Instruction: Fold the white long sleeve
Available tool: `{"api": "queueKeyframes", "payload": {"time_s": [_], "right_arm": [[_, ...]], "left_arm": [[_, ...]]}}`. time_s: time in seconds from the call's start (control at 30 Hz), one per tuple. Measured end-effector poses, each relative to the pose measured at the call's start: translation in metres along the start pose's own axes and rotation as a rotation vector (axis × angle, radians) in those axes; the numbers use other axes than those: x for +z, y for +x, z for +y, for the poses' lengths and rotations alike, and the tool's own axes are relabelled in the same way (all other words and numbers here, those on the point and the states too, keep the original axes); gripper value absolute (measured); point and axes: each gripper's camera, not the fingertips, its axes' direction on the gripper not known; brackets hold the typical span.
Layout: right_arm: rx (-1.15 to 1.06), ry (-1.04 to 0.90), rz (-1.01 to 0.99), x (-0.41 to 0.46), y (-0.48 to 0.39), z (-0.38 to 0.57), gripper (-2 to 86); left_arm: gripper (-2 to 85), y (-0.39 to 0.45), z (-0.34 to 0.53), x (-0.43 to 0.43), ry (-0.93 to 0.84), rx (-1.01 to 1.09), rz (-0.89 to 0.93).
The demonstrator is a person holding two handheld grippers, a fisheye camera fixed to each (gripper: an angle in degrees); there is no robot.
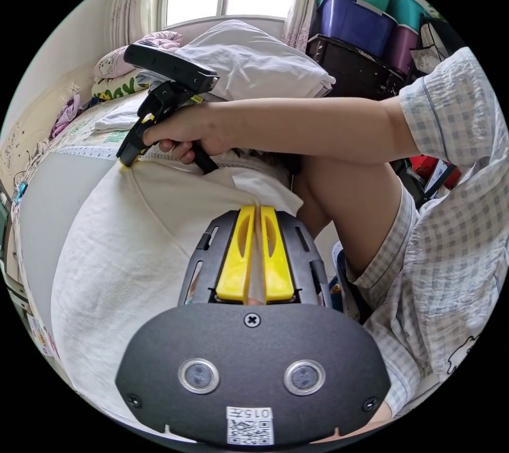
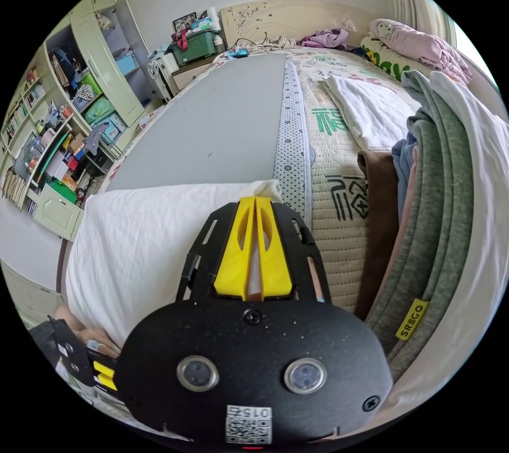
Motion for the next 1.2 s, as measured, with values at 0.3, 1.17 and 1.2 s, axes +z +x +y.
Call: {"api": "queueKeyframes", "payload": {"time_s": [0.3,1.17,1.2], "right_arm": [[-0.007,0.007,0.015,-0.04,0.015,0.0,-0.6],[0.512,0.804,-0.942,-0.451,0.129,0.124,-0.5],[0.51,0.801,-0.949,-0.455,0.131,0.126,-0.5]], "left_arm": [[0.8,-0.01,-0.001,0.004,0.003,0.007,-0.008],[0.7,-0.085,0.0,0.022,0.064,-0.144,0.232],[0.7,-0.086,-0.001,0.023,0.064,-0.145,0.235]]}}
